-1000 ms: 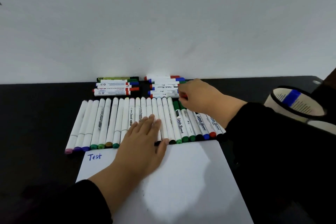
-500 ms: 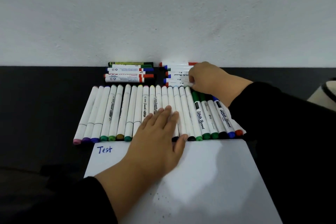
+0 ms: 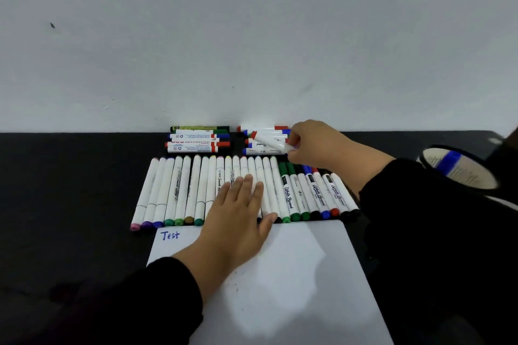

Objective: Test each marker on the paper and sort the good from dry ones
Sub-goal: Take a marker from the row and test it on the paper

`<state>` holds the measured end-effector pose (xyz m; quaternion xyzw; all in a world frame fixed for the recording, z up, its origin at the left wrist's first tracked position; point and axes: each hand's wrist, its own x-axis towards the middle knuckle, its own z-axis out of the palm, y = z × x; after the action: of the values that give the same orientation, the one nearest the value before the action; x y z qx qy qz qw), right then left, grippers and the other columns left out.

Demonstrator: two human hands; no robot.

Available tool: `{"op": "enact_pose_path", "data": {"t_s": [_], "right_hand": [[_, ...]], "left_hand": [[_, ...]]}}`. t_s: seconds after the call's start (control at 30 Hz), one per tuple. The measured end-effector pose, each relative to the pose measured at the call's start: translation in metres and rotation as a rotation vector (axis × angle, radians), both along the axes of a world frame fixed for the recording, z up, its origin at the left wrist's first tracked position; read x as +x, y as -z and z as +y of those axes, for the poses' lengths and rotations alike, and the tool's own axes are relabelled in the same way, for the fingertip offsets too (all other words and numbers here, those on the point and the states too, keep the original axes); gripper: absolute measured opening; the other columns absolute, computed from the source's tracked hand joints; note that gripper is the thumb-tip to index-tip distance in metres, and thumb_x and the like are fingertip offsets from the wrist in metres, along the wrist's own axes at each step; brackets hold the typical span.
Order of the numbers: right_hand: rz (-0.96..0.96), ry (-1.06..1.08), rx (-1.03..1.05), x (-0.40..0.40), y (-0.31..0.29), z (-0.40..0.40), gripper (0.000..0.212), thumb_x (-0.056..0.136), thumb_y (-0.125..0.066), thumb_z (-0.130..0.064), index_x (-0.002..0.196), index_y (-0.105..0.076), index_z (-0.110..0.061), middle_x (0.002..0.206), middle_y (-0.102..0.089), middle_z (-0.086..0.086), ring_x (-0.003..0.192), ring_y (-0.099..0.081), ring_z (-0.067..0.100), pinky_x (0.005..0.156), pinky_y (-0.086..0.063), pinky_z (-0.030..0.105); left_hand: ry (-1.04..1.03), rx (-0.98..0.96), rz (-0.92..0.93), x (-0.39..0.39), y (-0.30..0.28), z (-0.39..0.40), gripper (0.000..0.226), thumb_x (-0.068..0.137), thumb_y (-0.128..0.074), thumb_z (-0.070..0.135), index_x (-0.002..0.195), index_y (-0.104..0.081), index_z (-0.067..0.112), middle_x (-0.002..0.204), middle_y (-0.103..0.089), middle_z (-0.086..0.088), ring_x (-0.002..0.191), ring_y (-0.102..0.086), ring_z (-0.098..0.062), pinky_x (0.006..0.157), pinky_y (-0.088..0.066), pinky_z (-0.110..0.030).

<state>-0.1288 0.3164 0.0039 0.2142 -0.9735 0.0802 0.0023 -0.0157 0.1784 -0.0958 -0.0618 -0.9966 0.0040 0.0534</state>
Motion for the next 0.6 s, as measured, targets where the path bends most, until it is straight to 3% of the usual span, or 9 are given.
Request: {"op": "enact_pose_path", "data": {"t_s": [0.1,0.17,0.23,0.3,0.37,0.43,0.6], "right_hand": [[-0.122,0.063,-0.194,0.029,-0.014,0.006,0.025,0.085,-0.062,-0.019,0.106,-0.065,-0.007,0.095,-0.064,0.006,0.076,-0.056,0.016,0.068,-0.047,0.026],[-0.232,0.115,-0.358,0.048,-0.019,0.008,0.016,0.084,-0.064,-0.02,0.098,-0.065,-0.013,0.083,-0.06,-0.001,0.071,-0.055,0.012,0.066,-0.046,0.024],[-0.344,0.158,-0.514,0.067,-0.02,0.006,0.005,0.084,-0.064,-0.019,0.088,-0.063,-0.016,0.078,-0.06,-0.002,0.069,-0.054,0.011,0.063,-0.045,0.022],[-0.433,0.195,-0.644,0.084,-0.017,0.002,0.003,0.085,-0.062,-0.018,0.086,-0.062,-0.015,0.074,-0.061,0.0,0.065,-0.054,0.011,0.063,-0.046,0.024],[-0.489,0.226,-0.74,0.101,-0.013,-0.001,0.005,0.086,-0.061,-0.018,0.086,-0.064,-0.014,0.069,-0.062,0.0,0.062,-0.053,0.013,0.064,-0.047,0.026],[-0.544,0.231,-0.858,0.119,-0.011,-0.006,0.006,0.086,-0.06,-0.016,0.086,-0.064,-0.012,0.066,-0.06,0.002,0.061,-0.051,0.015,0.064,-0.047,0.027],[-0.67,0.23,-1.079,0.16,-0.004,-0.019,0.007,0.086,-0.056,-0.007,0.082,-0.061,-0.006,0.065,-0.057,0.007,0.058,-0.048,0.015,0.057,-0.044,0.024]], "left_hand": [[0.022,0.073,0.059,0.006,-0.013,0.004,0.091,0.077,0.01,0.057,0.148,-0.021,0.01,0.153,-0.022,-0.013,0.142,-0.02,-0.027,0.115,-0.009,-0.039],[0.044,0.292,0.15,0.016,-0.025,0.011,0.077,0.088,-0.011,0.058,0.141,-0.039,0.011,0.143,-0.042,-0.011,0.132,-0.04,-0.027,0.109,-0.027,-0.036],[0.02,0.534,0.072,0.033,-0.038,0.017,0.061,0.093,-0.028,0.056,0.142,-0.039,0.02,0.142,-0.045,0.0,0.13,-0.041,-0.016,0.103,-0.031,-0.027],[-0.07,0.799,-0.088,0.05,-0.053,0.024,0.049,0.092,-0.044,0.05,0.136,-0.047,0.028,0.133,-0.054,0.007,0.115,-0.049,-0.008,0.091,-0.038,-0.022],[-0.163,1.025,-0.126,0.067,-0.061,0.026,0.038,0.091,-0.052,0.044,0.125,-0.058,0.028,0.11,-0.063,0.011,0.095,-0.052,-0.003,0.073,-0.04,-0.015],[-0.241,1.12,-0.109,0.084,-0.066,0.023,0.032,0.091,-0.055,0.039,0.119,-0.063,0.025,0.092,-0.06,0.015,0.087,-0.052,-0.002,0.065,-0.036,-0.01],[-0.35,1.181,-0.092,0.124,-0.07,0.008,0.031,0.09,-0.058,0.034,0.119,-0.063,0.023,0.09,-0.058,0.018,0.087,-0.053,0.0,0.064,-0.037,-0.013]]}}
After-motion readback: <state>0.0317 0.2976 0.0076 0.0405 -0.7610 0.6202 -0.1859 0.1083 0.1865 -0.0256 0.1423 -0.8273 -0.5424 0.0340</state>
